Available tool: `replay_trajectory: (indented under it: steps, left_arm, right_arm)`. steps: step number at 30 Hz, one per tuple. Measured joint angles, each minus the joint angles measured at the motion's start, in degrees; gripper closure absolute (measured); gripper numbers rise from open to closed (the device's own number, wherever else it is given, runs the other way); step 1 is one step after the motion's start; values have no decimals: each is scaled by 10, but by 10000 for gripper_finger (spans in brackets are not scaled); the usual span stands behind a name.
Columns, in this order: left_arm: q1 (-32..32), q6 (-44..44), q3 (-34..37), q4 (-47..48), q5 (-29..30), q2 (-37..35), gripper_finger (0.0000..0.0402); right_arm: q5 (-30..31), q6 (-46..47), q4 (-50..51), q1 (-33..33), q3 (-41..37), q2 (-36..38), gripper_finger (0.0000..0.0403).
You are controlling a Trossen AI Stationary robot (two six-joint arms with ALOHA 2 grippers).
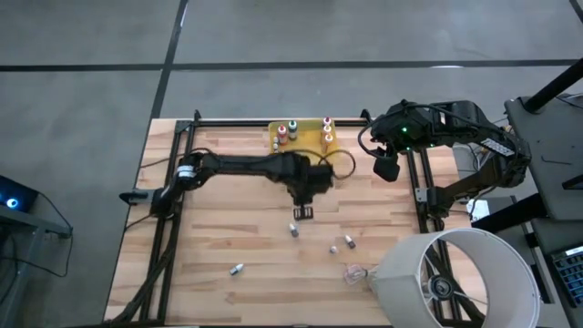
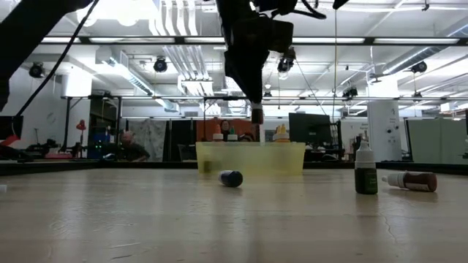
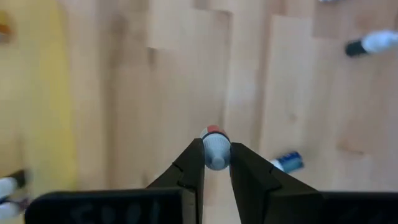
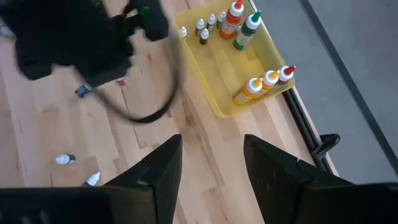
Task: Pick & Place food coloring
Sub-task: Put the small red food coloring bottle into the yellow bin
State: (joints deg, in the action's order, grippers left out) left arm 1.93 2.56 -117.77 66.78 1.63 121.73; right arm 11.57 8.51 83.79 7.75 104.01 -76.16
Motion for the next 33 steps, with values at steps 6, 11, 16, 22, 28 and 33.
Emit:
replay_trajectory:
  steps: [6,11,16,22,28,33]
  left_arm:
    - [55,-15,-41,9,0,0,362]
    - [104,-15,-71,25,0,0,362]
    - [149,-25,-81,35,0,0,362]
    - [181,-71,-76,65,11,0,362]
    - [192,-75,-76,78,21,0,362]
    - [194,-75,-60,76,21,0,362]
  right_arm:
    - [0,-1,0,0,0,0,239]
    - [0,-2,0,0,0,0,239]
    - [0,2,0,0,0,0,239]
    - [0,54,-2,0,0,-2,239]
    - [0,105,-8,0,0,-2,239]
    - [0,110,-24,0,0,-2,239]
